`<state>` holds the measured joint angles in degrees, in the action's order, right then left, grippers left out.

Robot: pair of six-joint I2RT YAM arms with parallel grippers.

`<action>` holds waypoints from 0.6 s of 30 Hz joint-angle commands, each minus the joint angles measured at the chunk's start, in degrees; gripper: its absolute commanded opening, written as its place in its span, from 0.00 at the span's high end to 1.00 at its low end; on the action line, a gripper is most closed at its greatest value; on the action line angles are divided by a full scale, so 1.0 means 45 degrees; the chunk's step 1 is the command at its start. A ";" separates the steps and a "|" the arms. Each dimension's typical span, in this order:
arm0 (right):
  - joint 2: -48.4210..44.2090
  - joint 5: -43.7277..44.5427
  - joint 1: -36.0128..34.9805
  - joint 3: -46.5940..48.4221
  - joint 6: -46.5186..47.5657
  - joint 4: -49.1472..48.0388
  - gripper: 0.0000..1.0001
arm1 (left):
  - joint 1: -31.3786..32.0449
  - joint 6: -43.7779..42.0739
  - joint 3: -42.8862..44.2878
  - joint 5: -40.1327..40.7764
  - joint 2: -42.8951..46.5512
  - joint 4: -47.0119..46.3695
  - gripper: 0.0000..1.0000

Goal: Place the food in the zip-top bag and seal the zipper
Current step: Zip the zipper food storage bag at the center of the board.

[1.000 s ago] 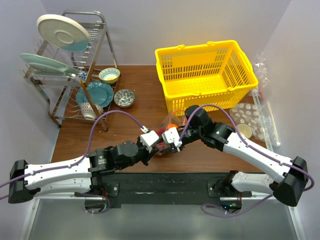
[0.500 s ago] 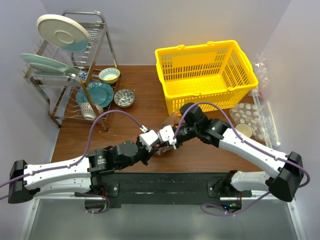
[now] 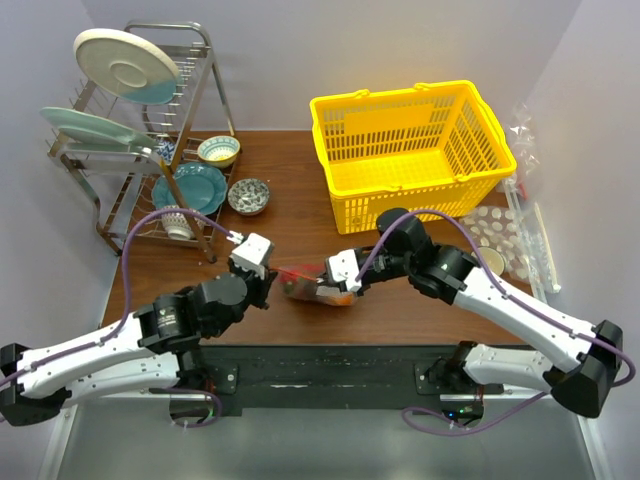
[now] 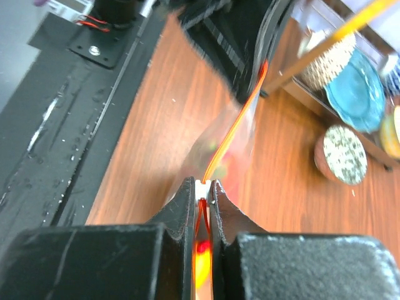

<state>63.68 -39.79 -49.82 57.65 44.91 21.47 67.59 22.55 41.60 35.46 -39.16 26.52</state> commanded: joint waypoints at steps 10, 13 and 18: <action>-0.2294 0.5243 0.0056 -0.1286 -0.4348 0.0638 1.00 | -0.0802 0.0773 0.2533 0.4620 0.0772 0.4166 1.00; -0.3034 0.6629 0.0056 -0.1580 -0.5171 0.0715 1.00 | -0.0802 0.0635 0.2298 0.4405 0.0577 0.3833 1.00; -0.3896 0.8781 0.0075 -0.1737 -0.5993 0.1534 1.00 | -0.0821 0.0595 0.2239 0.4482 -0.0086 0.3696 1.00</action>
<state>49.06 -14.31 -50.13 50.54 23.94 21.04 65.23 25.93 50.06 47.77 -38.28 42.65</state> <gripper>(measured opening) 0.056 0.021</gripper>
